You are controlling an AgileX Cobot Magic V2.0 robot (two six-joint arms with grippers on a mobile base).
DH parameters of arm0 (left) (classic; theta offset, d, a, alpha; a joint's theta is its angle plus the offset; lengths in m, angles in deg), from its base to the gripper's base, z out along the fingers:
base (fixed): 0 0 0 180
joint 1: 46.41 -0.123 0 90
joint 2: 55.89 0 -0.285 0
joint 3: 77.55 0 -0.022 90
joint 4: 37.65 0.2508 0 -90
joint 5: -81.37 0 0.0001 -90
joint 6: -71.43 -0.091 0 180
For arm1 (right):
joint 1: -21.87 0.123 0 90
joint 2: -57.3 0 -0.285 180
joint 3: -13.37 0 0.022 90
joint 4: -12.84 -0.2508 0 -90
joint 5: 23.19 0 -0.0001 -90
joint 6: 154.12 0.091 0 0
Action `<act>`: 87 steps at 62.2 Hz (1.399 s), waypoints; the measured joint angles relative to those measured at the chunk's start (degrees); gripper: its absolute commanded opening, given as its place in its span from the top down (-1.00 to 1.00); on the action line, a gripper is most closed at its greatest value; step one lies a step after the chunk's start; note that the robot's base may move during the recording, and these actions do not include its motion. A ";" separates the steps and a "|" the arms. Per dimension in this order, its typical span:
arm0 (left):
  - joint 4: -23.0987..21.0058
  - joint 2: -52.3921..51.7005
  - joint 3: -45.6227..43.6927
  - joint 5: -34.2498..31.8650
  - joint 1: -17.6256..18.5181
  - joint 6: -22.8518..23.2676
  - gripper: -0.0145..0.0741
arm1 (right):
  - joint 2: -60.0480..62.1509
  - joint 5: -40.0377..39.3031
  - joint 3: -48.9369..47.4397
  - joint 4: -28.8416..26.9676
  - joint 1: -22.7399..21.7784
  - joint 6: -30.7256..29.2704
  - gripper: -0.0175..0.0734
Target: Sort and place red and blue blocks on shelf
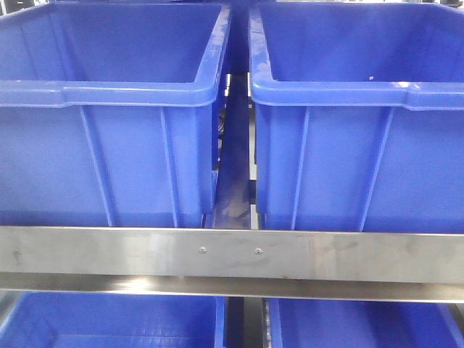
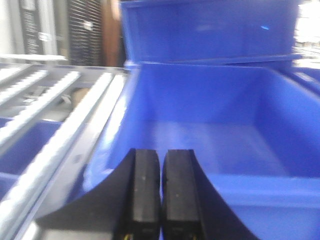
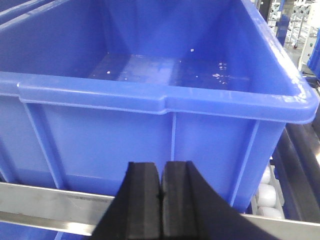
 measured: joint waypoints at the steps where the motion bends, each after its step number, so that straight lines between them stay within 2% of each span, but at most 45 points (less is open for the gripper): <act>1: 0.18 -0.83 0.12 0.33 -0.30 0.08 0.39 | 0.00 0.00 0.00 0.00 0.00 0.00 0.51; 16: 7.50 -7.69 4.36 3.40 -1.48 0.76 0.39 | 0.00 0.00 0.00 0.00 0.00 0.00 0.51; 22: 9.02 -9.01 5.01 4.03 -1.48 4.14 0.39 | 0.00 0.00 0.00 0.00 0.00 0.00 0.51; 31: 15.56 -10.11 5.01 2.53 -1.48 10.54 0.39 | 0.00 0.00 0.00 0.00 0.00 0.00 0.51; 38: 18.28 -10.11 5.01 3.32 -1.48 12.75 0.39 | 0.00 0.00 0.00 0.00 0.00 0.00 0.51; 58: 16.38 -10.11 5.01 8.47 -1.48 13.35 0.39 | 0.00 -0.03 0.00 0.00 0.00 0.00 0.51; 87: 16.16 -10.11 5.01 9.05 -1.48 13.70 0.39 | 0.00 -0.03 0.00 0.00 0.00 0.00 0.51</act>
